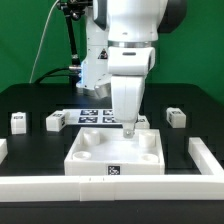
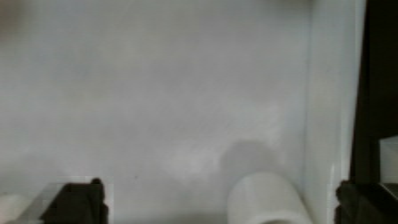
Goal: Assemble one leg
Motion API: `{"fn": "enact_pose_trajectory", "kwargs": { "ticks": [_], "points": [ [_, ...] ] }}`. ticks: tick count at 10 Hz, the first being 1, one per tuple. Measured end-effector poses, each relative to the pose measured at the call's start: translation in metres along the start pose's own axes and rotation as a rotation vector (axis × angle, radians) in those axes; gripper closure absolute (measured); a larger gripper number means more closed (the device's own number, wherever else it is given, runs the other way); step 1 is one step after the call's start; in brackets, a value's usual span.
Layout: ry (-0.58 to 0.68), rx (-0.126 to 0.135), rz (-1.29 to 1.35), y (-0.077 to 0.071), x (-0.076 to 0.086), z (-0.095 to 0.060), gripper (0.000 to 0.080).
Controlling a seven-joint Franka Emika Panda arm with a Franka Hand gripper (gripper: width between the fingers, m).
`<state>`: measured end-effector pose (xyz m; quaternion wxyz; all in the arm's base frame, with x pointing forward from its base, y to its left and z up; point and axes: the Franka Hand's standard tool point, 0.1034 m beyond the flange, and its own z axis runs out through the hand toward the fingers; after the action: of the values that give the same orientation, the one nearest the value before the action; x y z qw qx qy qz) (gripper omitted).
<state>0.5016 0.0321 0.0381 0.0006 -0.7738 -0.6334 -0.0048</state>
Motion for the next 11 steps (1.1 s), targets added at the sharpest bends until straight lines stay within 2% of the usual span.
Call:
{"fn": "enact_pose_trajectory", "kwargs": {
  "ticks": [3, 8, 10, 11],
  "points": [
    [-0.004, 0.032, 0.027, -0.025, -0.02, 0.014, 0.015],
    [-0.003, 0.054, 0.027, -0.033, -0.016, 0.028, 0.015],
    [-0.004, 0.054, 0.027, -0.032, -0.017, 0.028, 0.0407],
    [-0.004, 0.054, 0.027, -0.032, -0.017, 0.028, 0.0407]
  ]
}}
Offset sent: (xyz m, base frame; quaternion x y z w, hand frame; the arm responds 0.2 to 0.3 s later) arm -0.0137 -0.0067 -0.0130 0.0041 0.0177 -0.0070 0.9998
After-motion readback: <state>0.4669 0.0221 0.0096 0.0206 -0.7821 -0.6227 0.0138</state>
